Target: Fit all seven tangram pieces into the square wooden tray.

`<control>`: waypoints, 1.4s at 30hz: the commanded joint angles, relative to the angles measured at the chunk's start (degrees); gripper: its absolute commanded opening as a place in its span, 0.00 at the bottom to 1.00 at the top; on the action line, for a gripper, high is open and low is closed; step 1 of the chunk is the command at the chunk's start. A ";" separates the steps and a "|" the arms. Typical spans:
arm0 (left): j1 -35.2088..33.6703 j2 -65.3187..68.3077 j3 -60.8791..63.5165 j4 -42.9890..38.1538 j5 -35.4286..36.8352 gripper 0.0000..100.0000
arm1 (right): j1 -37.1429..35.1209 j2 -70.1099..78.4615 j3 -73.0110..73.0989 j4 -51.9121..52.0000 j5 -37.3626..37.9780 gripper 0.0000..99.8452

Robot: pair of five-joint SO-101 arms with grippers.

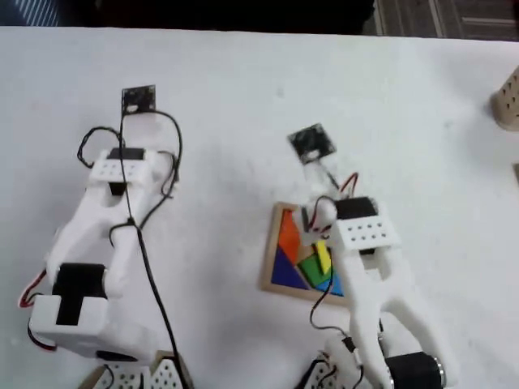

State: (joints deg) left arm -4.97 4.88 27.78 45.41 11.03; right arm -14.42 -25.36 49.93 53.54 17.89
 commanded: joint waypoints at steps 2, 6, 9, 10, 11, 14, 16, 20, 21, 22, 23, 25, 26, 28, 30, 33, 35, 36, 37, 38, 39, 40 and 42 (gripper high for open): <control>-0.48 -0.13 -3.08 -1.23 -0.53 0.03 | -3.65 -0.84 6.51 -4.09 0.70 0.02; -0.57 -0.13 -3.08 -1.23 -0.53 0.03 | 1.10 -0.84 8.44 -3.91 4.75 0.02; -0.57 -0.13 -3.08 -1.23 -0.53 0.03 | 6.20 -0.40 8.53 -3.82 6.59 0.02; -0.57 -0.13 -3.08 -1.23 -0.53 0.03 | 7.78 -0.40 8.62 -3.74 7.21 0.02; -0.57 -0.13 -3.08 -1.23 -0.53 0.03 | 9.10 -0.40 8.62 -3.21 8.09 0.02; -0.48 -0.13 -3.08 -1.23 -0.53 0.03 | 11.12 -0.40 8.62 -1.45 9.85 0.02; -0.48 -0.13 -3.08 -1.23 -0.53 0.03 | 11.38 -0.84 8.62 0.13 10.11 0.02; -0.48 -0.13 -3.08 -1.23 -0.53 0.03 | 10.33 -1.10 6.68 4.97 9.76 0.02; -0.48 -0.13 -3.08 -1.23 -0.53 0.03 | 9.98 -1.54 5.89 6.37 9.76 0.02; -0.48 -0.13 -3.08 -1.23 -0.53 0.03 | 9.71 -2.07 4.84 8.13 9.67 0.02; -0.48 -0.13 -3.08 -1.23 -0.53 0.03 | 9.54 -2.95 3.60 9.89 9.67 0.02; -0.48 -0.13 -3.08 -1.23 -0.53 0.03 | 9.01 -4.88 0.88 13.05 9.58 0.02; -0.48 -0.13 -3.08 -1.23 -0.53 0.03 | 8.84 -5.93 -0.44 13.85 9.85 0.02; -0.48 -0.13 -3.08 -1.23 -0.53 0.03 | 9.45 -7.96 -2.90 13.93 9.67 0.02; -0.48 -0.13 -3.08 -1.23 -0.53 0.03 | 10.15 -8.75 -5.80 13.76 10.02 0.02; -0.57 -0.13 -2.99 -1.23 -0.53 0.03 | 12.18 -7.60 -8.26 9.27 10.02 0.02; -0.57 -0.13 -2.99 -1.23 -0.53 0.03 | 13.32 -4.70 -8.35 4.35 10.02 0.02; -0.57 -0.13 -2.99 -1.23 -0.53 0.03 | 13.93 -2.51 -8.35 1.98 10.02 0.02; -0.57 -0.13 -2.99 -1.23 -0.53 0.03 | 14.55 0.04 -8.53 -0.22 10.02 0.02; -0.57 -0.13 -2.99 -1.23 -0.62 0.03 | 15.16 2.68 -8.79 -2.24 9.85 0.02; -0.57 -0.13 -2.99 -1.23 -0.62 0.03 | 15.60 4.97 -8.79 -4.62 9.76 0.02; -0.57 -0.13 -2.99 -1.23 -0.62 0.03 | 15.87 7.34 -8.88 -6.64 9.76 0.02; -0.57 -0.13 -2.99 -1.23 -0.62 0.03 | 15.87 10.77 -9.58 -9.71 9.76 0.02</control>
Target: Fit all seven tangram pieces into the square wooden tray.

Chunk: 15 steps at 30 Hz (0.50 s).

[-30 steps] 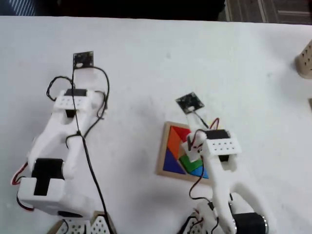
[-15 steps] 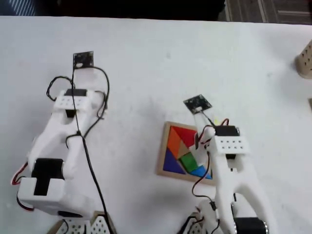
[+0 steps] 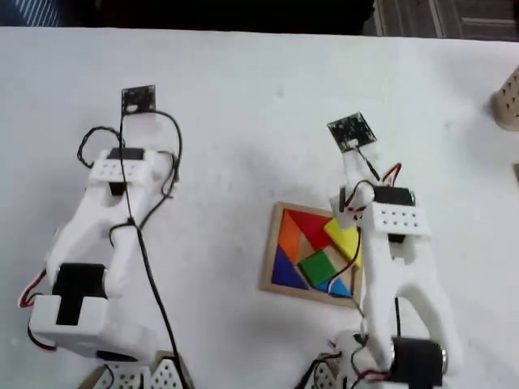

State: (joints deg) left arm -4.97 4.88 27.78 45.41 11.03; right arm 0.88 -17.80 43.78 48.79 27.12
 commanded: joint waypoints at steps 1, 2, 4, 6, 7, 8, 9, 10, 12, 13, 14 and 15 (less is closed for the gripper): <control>-0.57 -0.13 -2.99 -1.23 -0.62 0.03 | 0.57 4.62 -4.22 -5.85 0.53 0.02; -0.57 -0.13 -2.99 -1.23 -0.62 0.03 | 0.57 5.85 -5.10 -6.46 0.53 0.02; -0.57 -0.13 -3.08 -1.23 -0.62 0.03 | 0.66 7.96 -7.56 -6.99 0.44 0.02; -0.57 -0.13 -3.08 -1.23 -0.62 0.03 | 0.75 10.24 -10.11 -6.99 0.44 0.02; -0.57 -0.13 -3.08 -1.23 -0.62 0.03 | 1.01 11.56 -11.16 -6.90 0.44 0.02; -0.57 -0.13 -3.08 -1.23 -0.62 0.03 | 1.10 12.79 -12.04 -6.90 0.44 0.02; -0.57 -0.13 -3.08 -1.23 -0.62 0.03 | 1.19 14.29 -12.66 -6.90 0.53 0.02; -0.57 -0.13 -3.08 -1.23 -0.62 0.03 | 1.27 15.87 -13.19 -6.90 0.70 0.02; -0.57 -0.13 -3.08 -1.32 -0.62 0.03 | 1.45 18.77 -13.71 -6.90 0.79 0.02; -0.48 -0.13 -3.08 -1.58 -0.62 0.03 | 1.71 19.82 -13.71 -6.90 0.79 0.02; -0.48 -0.13 -3.08 -2.29 -0.62 0.03 | 1.89 20.88 -13.71 -6.64 0.79 0.02; -0.48 -0.13 -2.99 -2.81 -0.62 0.03 | 1.89 21.58 -13.71 -6.46 0.79 0.02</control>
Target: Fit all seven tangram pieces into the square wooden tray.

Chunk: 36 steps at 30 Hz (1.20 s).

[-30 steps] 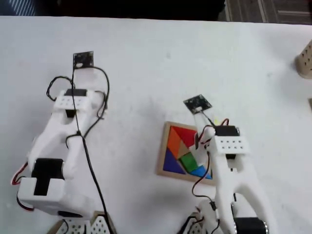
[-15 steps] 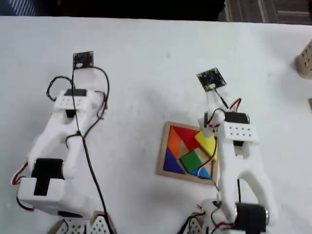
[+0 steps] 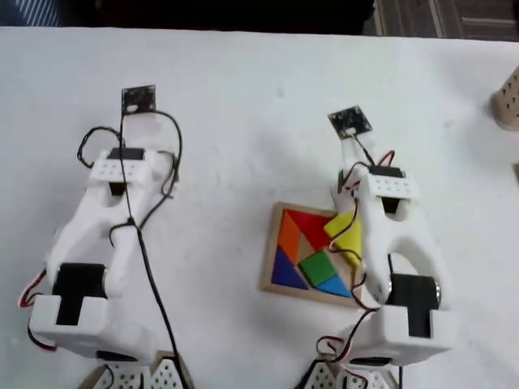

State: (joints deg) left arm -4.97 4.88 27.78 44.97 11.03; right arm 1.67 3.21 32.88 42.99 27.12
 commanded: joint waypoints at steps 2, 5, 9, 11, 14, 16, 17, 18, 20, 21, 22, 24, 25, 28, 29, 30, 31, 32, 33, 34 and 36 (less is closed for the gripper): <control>-0.48 -0.04 -2.99 -2.55 -0.62 0.03 | 1.19 0.84 -2.46 -0.22 0.79 0.02; -0.48 -0.04 -2.90 -2.81 -0.62 0.03 | 1.63 0.66 -2.81 3.38 0.79 0.02; -0.48 -0.04 -2.90 -2.81 -0.62 0.03 | 1.54 -0.75 -2.55 6.37 0.88 0.02; -0.48 -0.04 -2.99 -2.81 -0.62 0.03 | 1.27 -1.63 -2.55 8.04 0.88 0.02; -0.48 -0.04 -2.99 -2.81 -0.62 0.03 | 0.48 -3.12 -2.55 9.54 0.88 0.02; -0.48 -0.04 -2.99 -2.81 -0.62 0.03 | 0.31 -4.26 -2.46 10.51 0.79 0.02; -0.48 -0.04 -2.99 -2.81 -0.62 0.03 | 0.31 -4.88 -2.46 10.95 0.62 0.02; -0.48 -0.04 -2.99 -2.81 -0.62 0.03 | 0.31 -5.58 -2.46 11.38 0.62 0.02; -0.48 -0.04 -2.99 -2.81 -0.62 0.03 | 0.31 -6.99 -2.46 12.35 0.70 0.02; -0.48 -0.04 -2.99 -2.81 -0.62 0.03 | 0.31 -7.52 -2.46 12.97 0.79 0.02; -0.48 -0.04 -2.99 -2.81 -0.62 0.03 | 0.31 -7.69 -2.46 13.58 0.79 0.02; -0.48 -0.04 -2.99 -2.81 -0.62 0.03 | -0.75 -7.34 -2.02 14.11 0.88 0.02; -0.48 -0.04 -2.99 -2.81 -0.62 0.03 | -1.36 -6.90 -0.88 13.93 0.97 0.02; -0.48 -0.04 -2.99 -2.81 -0.62 0.03 | -2.95 -6.37 2.37 13.67 0.88 0.02; -0.57 -0.04 -2.99 -2.81 -0.62 0.03 | -3.03 -6.73 3.16 13.67 0.88 0.02; -0.57 -0.04 -2.99 -2.81 -0.62 0.03 | -2.95 -7.34 3.78 13.67 0.88 0.02; -0.57 -0.04 -2.99 -2.81 -0.62 0.03 | -2.86 -8.22 4.31 13.76 0.88 0.02; -0.57 -0.04 -2.99 -2.81 -0.62 0.03 | -2.77 -9.19 4.84 13.85 0.88 0.02; -0.57 -0.04 -2.99 -2.81 -0.62 0.03 | -2.77 -10.33 5.63 13.93 0.79 0.02; -0.57 -0.04 -2.99 -2.81 -0.62 0.03 | -2.77 -11.56 6.59 13.93 0.79 0.02; -0.57 -0.04 -2.99 -2.81 -0.62 0.03 | -3.12 -14.46 8.97 13.93 0.88 0.02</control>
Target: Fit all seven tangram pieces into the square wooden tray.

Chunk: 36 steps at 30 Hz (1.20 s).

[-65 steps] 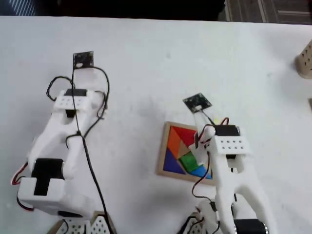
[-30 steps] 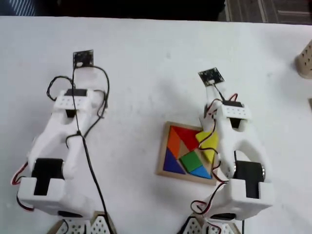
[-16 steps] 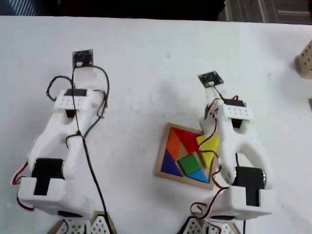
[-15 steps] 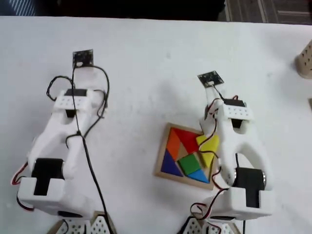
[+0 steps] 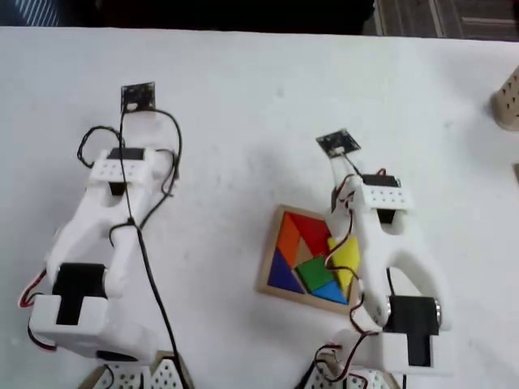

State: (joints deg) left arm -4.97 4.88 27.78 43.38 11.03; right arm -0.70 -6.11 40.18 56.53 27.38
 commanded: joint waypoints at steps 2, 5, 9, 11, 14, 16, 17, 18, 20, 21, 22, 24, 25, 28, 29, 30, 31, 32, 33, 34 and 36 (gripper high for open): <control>-0.57 -0.04 -2.99 -1.23 -0.62 0.03 | -0.92 -8.31 3.78 0.40 0.62 0.02; -0.57 -0.04 -2.99 -1.23 -0.62 0.03 | -2.59 -13.05 6.86 0.40 0.62 0.02; -0.57 -0.04 -2.99 -1.23 -0.62 0.03 | -5.23 -18.86 10.37 0.48 0.44 0.02; -0.57 -0.04 -2.99 -1.23 -0.62 0.03 | -5.23 -21.85 10.73 1.10 0.35 0.02; -0.57 -0.04 -2.90 -1.23 -0.62 0.03 | -4.00 -26.59 8.70 5.58 0.62 0.02; -0.57 -0.04 -2.90 -1.23 -0.62 0.03 | -1.98 -29.49 7.03 9.45 0.62 0.02; -0.57 -0.04 -2.81 -1.23 -0.62 0.03 | -0.84 -30.37 6.24 11.21 0.70 0.02; -0.57 -0.04 -2.81 -1.23 -0.62 0.03 | 0.66 -31.25 5.80 12.70 0.97 0.02; -0.57 -0.04 -2.81 -1.23 -0.62 0.03 | 3.91 -32.04 5.89 14.90 3.78 0.02; -0.57 -0.04 -2.81 -1.23 -0.62 0.03 | 5.58 -31.87 5.89 15.69 4.92 0.02; -0.57 -0.04 -2.81 -1.23 -0.62 0.03 | 7.69 -31.52 6.07 16.31 5.89 0.02; -0.57 -0.04 -2.81 -1.23 -0.62 0.03 | 11.91 -30.64 7.21 16.13 8.00 0.02; -0.57 -0.04 -2.81 -1.23 -0.62 0.03 | 13.32 -30.20 7.91 16.13 9.41 0.02; -0.57 -0.04 -2.90 -1.23 -0.62 0.03 | 14.37 -28.97 11.60 15.60 11.43 0.02; -0.57 -0.04 -2.90 -1.23 -0.62 0.03 | 14.11 -28.79 13.45 14.64 11.43 0.02; -0.57 -0.04 -2.90 -1.23 -0.62 0.03 | 13.05 -28.79 15.21 13.23 11.43 0.02; -0.57 -0.04 -2.90 -1.23 -0.62 0.03 | 11.91 -28.97 16.88 12.00 11.34 0.02; -0.57 -0.04 -2.90 -1.23 -0.62 0.03 | 10.95 -28.97 18.20 10.95 11.34 0.02; -0.57 -0.04 -2.81 -1.23 -0.62 0.03 | 10.07 -28.97 19.16 10.07 10.64 0.02; -0.57 -0.04 -2.81 -1.23 -0.62 0.03 | 9.27 -28.97 19.69 9.45 9.05 0.02; -0.57 -0.04 -2.73 -1.23 -0.62 0.03 | 7.69 -28.97 19.87 8.84 7.21 0.02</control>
State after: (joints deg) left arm -4.97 4.88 27.78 43.38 11.03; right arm 9.14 -35.03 60.22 66.99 36.62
